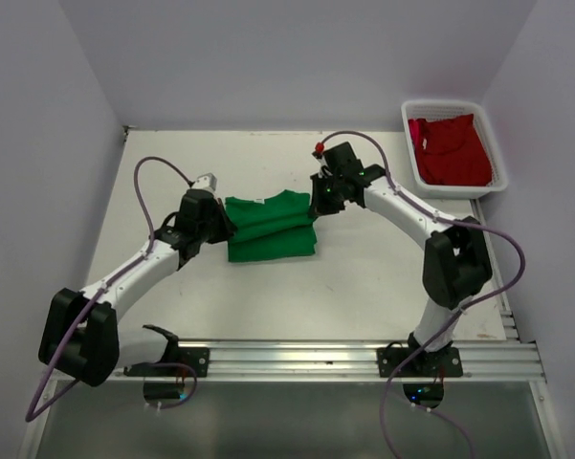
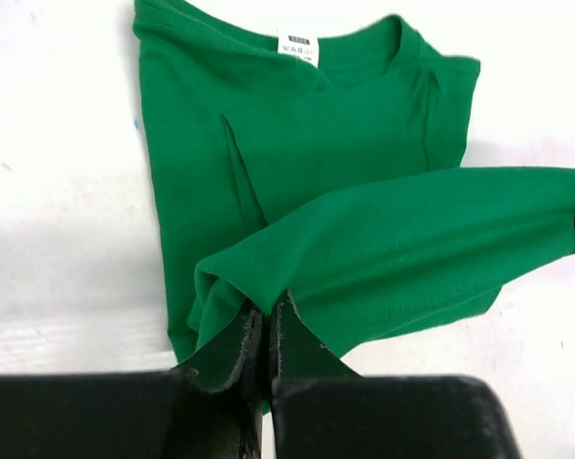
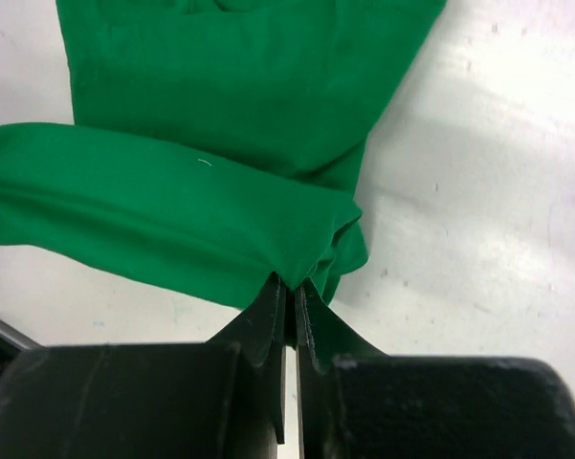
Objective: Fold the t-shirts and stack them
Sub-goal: Fold the long partially folded tshirt into a neat square, then smooth out wrinkles on the folded tshirt
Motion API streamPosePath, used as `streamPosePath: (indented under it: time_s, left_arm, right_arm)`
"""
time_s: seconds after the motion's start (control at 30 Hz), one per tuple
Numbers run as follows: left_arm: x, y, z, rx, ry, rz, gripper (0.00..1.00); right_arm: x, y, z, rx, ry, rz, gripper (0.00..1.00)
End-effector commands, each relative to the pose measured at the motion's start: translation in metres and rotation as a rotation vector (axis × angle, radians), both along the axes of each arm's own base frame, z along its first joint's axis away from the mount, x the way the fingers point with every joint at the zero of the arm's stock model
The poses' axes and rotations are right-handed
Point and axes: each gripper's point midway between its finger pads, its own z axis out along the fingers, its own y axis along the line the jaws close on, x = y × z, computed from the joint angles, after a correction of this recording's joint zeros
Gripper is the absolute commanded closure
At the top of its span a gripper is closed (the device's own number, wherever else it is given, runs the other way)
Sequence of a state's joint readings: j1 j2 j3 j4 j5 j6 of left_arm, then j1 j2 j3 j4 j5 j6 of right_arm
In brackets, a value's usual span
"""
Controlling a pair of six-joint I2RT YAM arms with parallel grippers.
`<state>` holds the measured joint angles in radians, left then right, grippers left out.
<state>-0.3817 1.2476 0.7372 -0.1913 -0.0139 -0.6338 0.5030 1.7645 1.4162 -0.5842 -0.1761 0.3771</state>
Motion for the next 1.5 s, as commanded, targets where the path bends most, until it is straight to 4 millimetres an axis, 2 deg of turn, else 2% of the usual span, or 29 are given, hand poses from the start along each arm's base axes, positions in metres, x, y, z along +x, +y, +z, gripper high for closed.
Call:
streamPosePath:
  time_s: [0.0,0.13,0.2,0.23,0.27,0.3,0.33,0.37,0.4,0.43,0.47,0.5,0.53,0.57,0.6,0.63,0.67,0.73,0.87,0.93,1.03,1.1,1.13,1.17,1.2,1.27,1.3,1.4,1.47]
  left_arm:
    - [0.043,0.020,0.033,0.037,-0.147,0.065,1.00]
    - [0.068,0.021,0.024,0.042,-0.135,0.074,1.00]
    - [0.087,0.023,0.027,0.020,-0.148,0.082,1.00]
    - [0.102,0.023,0.017,0.023,-0.152,0.093,1.00]
    - [0.114,0.028,0.015,0.025,-0.160,0.114,1.00]
    - [0.131,0.029,0.021,0.015,-0.188,0.130,1.00]
    - [0.151,0.033,0.010,0.008,-0.200,0.158,0.95]
    - [0.169,0.051,0.010,0.006,-0.226,0.217,0.84]
    - [0.195,0.062,0.010,-0.004,-0.262,0.267,0.36]
    - [0.210,0.083,0.010,-0.033,-0.256,0.332,0.20]
    - [0.221,0.091,0.011,-0.052,-0.241,0.349,0.17]
    - [0.241,0.097,0.036,-0.075,-0.275,0.362,0.16]
    - [0.240,0.106,0.032,-0.044,-0.237,0.376,0.14]
    - [0.241,0.111,0.042,-0.030,-0.257,0.389,0.12]
    - [0.237,0.114,0.066,-0.038,-0.321,0.399,0.03]
    - [0.232,0.115,0.075,-0.036,-0.353,0.398,0.00]
    - [0.227,0.116,0.082,-0.038,-0.377,0.398,0.00]
    - [0.214,0.116,0.092,-0.037,-0.402,0.385,0.00]
    - [0.196,0.108,0.090,-0.053,-0.380,0.342,0.00]
    - [0.186,0.093,0.082,-0.092,-0.357,0.261,0.00]
    - [0.171,0.061,0.073,-0.184,-0.338,0.101,0.00]
    - [0.157,0.030,0.067,-0.294,-0.328,-0.064,0.07]
    - [0.152,0.019,0.065,-0.357,-0.312,-0.107,0.12]
    - [0.147,0.009,0.065,-0.408,-0.309,-0.158,0.18]
    - [0.138,-0.008,0.063,-0.480,-0.330,-0.266,0.31]
    - [0.129,-0.025,0.059,-0.580,-0.300,-0.322,0.47]
    - [0.126,-0.035,0.053,-0.628,-0.288,-0.357,0.56]
    - [0.128,-0.051,0.049,-0.722,-0.282,-0.415,0.66]
    - [0.131,-0.060,0.059,-0.775,-0.317,-0.460,0.66]
  right_arm:
    - [0.039,0.004,0.019,-0.006,-0.107,-0.003,1.00]
    - [0.066,0.015,0.014,0.005,-0.102,0.002,1.00]
    - [0.093,0.022,0.008,0.015,-0.106,-0.026,1.00]
    - [0.108,0.022,0.002,0.001,-0.113,-0.058,1.00]
    - [0.137,0.028,-0.002,0.025,-0.125,-0.094,1.00]
    - [0.151,0.031,-0.014,0.026,-0.109,-0.114,1.00]
    - [0.167,0.032,-0.019,0.027,-0.108,-0.146,0.94]
    - [0.203,0.039,0.024,0.110,-0.205,-0.188,0.81]
    - [0.219,0.042,-0.020,0.098,-0.158,-0.213,0.40]
    - [0.236,0.045,-0.002,0.140,-0.214,-0.232,0.15]
    - [0.241,0.045,-0.008,0.163,-0.209,-0.238,0.01]
    - [0.247,0.050,0.003,0.203,-0.248,-0.228,0.01]
    - [0.247,0.051,0.017,0.235,-0.273,-0.219,0.01]
    - [0.231,0.046,-0.016,0.241,-0.190,-0.216,0.01]
    - [0.245,0.047,0.005,0.320,-0.299,-0.217,0.01]
    - [0.238,0.042,0.046,0.376,-0.372,-0.220,0.01]
    - [0.228,0.030,0.017,0.371,-0.323,-0.244,0.01]
    - [0.221,0.026,0.029,0.391,-0.352,-0.210,0.01]
    - [0.200,0.017,0.034,0.366,-0.362,-0.183,0.01]
    - [0.196,0.015,0.038,0.364,-0.382,-0.169,0.01]
    - [0.176,0.012,0.028,0.347,-0.346,-0.140,0.01]
    - [0.164,0.012,0.031,0.358,-0.329,-0.115,0.31]
    - [0.158,0.012,0.026,0.361,-0.309,-0.105,0.55]
    - [0.148,0.014,0.023,0.370,-0.268,-0.087,0.96]
    - [0.140,0.016,0.022,0.379,-0.240,-0.073,1.00]
    - [0.125,0.025,0.019,0.441,-0.192,-0.032,1.00]
    - [0.128,0.030,0.021,0.488,-0.185,-0.034,1.00]
    - [0.126,0.055,0.032,0.614,-0.130,0.073,1.00]
    - [0.137,0.073,0.034,0.714,-0.080,0.122,1.00]
